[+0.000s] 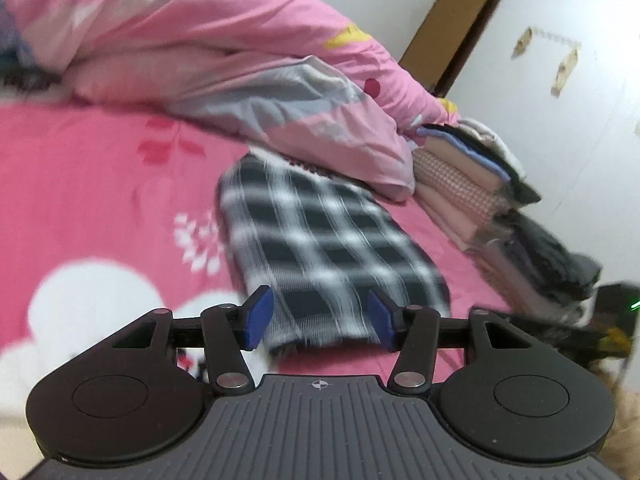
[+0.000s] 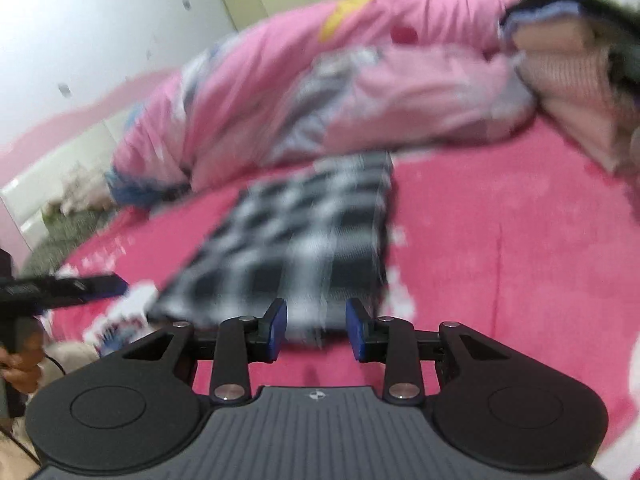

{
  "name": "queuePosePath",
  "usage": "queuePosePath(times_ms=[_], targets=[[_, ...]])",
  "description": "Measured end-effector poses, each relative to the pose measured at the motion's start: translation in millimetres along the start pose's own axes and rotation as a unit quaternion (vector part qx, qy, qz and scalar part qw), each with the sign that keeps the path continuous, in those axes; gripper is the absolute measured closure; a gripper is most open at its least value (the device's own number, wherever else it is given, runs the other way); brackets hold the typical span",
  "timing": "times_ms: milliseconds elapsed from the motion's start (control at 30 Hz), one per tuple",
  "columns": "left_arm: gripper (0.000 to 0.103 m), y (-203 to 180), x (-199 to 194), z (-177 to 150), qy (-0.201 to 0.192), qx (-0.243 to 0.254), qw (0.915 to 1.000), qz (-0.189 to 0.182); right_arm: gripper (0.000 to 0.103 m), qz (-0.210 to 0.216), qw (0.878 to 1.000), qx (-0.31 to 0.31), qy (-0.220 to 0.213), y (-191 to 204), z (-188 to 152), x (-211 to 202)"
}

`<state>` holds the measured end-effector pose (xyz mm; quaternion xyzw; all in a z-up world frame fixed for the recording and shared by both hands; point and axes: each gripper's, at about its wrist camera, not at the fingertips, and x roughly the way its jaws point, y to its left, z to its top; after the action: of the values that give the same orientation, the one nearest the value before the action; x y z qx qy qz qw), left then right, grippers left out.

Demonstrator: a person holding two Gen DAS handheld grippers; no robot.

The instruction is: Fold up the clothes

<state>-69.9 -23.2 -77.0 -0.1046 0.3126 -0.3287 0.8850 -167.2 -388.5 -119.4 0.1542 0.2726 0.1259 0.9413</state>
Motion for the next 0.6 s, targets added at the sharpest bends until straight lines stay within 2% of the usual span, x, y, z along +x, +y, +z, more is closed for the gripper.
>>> queuePosePath(times_ms=[67, 167, 233, 300, 400, 600], targets=[[0.047, -10.3, 13.8, 5.9, 0.006, 0.020, 0.9994, 0.028, 0.069, 0.005, 1.000, -0.003, -0.024, 5.4, 9.3, 0.5], [0.045, -21.8, 37.4, 4.8, 0.027, 0.046, 0.9963, 0.067, 0.069, -0.006, 0.999, -0.007, -0.035, 10.5, 15.3, 12.3], [0.044, -27.1, 53.2, -1.8, 0.048, 0.065, 0.9915, 0.102, 0.069, -0.019, 0.999, -0.015, -0.029, 12.6, 11.2, 21.6], [0.044, -30.0, 59.1, -9.7, 0.060, 0.069, 0.9878, 0.126, 0.069, -0.046, 0.998, -0.031, 0.000, 13.8, -0.6, 31.9], [0.043, -35.5, 48.9, -15.2, 0.052, 0.068, 0.9869, 0.137, 0.069, -0.073, 0.996, -0.043, 0.035, 16.5, -19.6, 33.9], [0.043, -47.9, 19.3, -22.4, 0.025, 0.063, 0.9865, 0.149, 0.068, -0.068, 0.997, -0.019, 0.022, 23.4, -25.7, 9.7]])
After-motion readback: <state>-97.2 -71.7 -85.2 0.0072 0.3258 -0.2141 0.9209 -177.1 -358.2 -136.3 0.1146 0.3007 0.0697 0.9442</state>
